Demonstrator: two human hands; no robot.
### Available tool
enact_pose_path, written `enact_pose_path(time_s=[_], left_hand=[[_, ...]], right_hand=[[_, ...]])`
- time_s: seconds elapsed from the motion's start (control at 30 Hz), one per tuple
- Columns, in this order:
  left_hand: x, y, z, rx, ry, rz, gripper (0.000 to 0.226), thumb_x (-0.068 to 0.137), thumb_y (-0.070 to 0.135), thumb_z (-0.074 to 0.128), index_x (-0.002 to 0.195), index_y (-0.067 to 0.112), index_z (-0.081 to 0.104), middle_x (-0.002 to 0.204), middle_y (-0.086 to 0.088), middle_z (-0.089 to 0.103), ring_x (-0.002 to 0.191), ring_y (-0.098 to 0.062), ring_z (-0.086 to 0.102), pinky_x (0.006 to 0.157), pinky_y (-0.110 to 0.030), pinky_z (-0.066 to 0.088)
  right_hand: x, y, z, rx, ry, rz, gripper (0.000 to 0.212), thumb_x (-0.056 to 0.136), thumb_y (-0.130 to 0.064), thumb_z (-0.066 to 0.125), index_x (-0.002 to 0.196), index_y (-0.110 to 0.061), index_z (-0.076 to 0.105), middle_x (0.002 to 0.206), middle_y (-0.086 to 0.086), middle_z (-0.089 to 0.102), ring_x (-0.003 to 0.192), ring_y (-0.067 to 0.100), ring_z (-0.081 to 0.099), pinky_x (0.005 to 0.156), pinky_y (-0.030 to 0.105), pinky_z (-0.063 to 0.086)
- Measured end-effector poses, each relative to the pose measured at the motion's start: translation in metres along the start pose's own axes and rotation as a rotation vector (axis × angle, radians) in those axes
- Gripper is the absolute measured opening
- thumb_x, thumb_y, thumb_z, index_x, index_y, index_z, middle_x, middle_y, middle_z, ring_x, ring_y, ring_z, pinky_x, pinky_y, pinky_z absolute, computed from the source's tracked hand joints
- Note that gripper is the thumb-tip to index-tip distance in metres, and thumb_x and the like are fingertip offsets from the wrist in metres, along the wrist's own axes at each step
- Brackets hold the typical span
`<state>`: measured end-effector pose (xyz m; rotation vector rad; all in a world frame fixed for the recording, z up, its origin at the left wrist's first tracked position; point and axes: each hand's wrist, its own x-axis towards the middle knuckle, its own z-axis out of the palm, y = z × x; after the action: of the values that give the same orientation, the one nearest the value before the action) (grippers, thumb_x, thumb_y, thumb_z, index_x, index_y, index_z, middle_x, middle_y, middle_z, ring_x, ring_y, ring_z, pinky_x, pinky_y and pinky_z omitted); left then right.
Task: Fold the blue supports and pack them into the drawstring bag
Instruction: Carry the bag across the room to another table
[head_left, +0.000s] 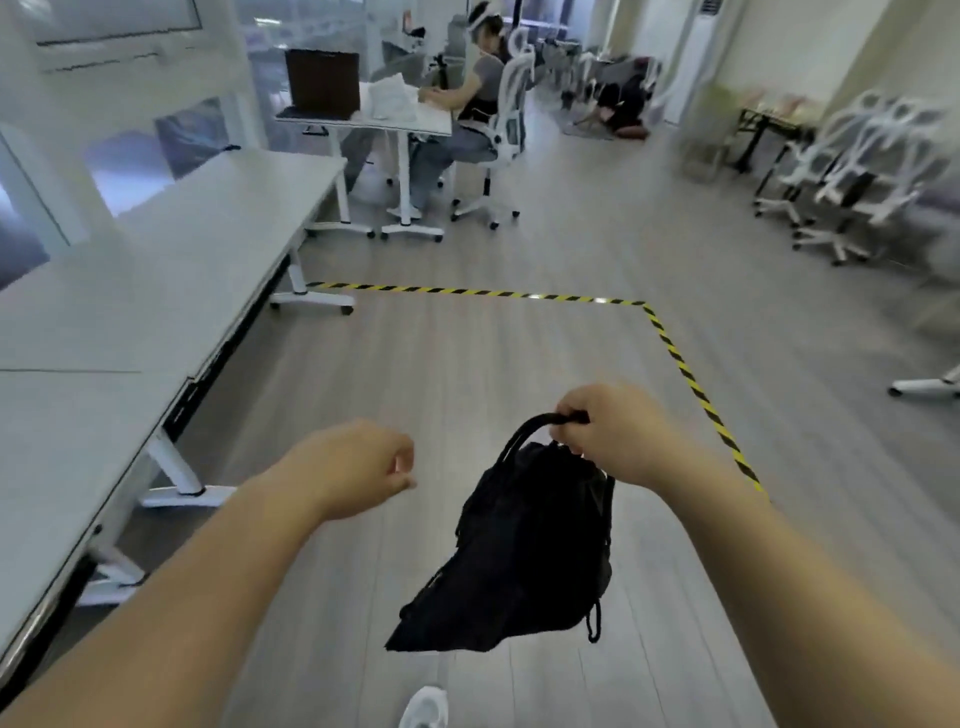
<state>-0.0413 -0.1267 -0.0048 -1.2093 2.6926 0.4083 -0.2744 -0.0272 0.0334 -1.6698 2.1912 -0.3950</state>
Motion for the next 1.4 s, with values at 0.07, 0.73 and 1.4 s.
enact_pose_path(time_s=[0.07,0.73,1.4], left_hand=[[0.044,0.023,-0.005,0.034,-0.019,0.079,0.026,0.091,0.046,0.050,0.105,0.027,0.060,0.108,0.007,0.064,0.099,-0.016,0.059,0.082,-0.032,0.048],[0.408,0.320,-0.047,0.210,-0.127,0.743,0.024,0.090,0.046,0.051,0.102,0.028,0.061,0.107,0.004,0.062,0.098,-0.018,0.057,0.084,-0.035,0.050],[0.673,0.678,-0.038,0.225,-0.198,0.936,0.019,0.089,0.045,0.053,0.096,0.029,0.061,0.100,0.006,0.062,0.092,-0.017,0.058,0.078,-0.033,0.051]], right_hand=[[0.008,0.034,-0.013,0.005,0.022,0.081,0.015,0.091,-0.022,0.058,0.085,-0.012,0.067,0.079,0.005,0.068,0.074,0.023,0.064,0.068,0.036,0.052],[0.033,0.344,-0.148,0.140,0.396,0.814,0.018,0.085,-0.020,0.060,0.068,-0.015,0.060,0.075,0.012,0.064,0.069,0.030,0.059,0.065,0.040,0.051],[0.062,0.694,-0.305,0.154,0.457,1.081,0.012,0.085,-0.020,0.061,0.076,-0.014,0.066,0.081,0.008,0.068,0.079,0.028,0.063,0.068,0.037,0.051]])
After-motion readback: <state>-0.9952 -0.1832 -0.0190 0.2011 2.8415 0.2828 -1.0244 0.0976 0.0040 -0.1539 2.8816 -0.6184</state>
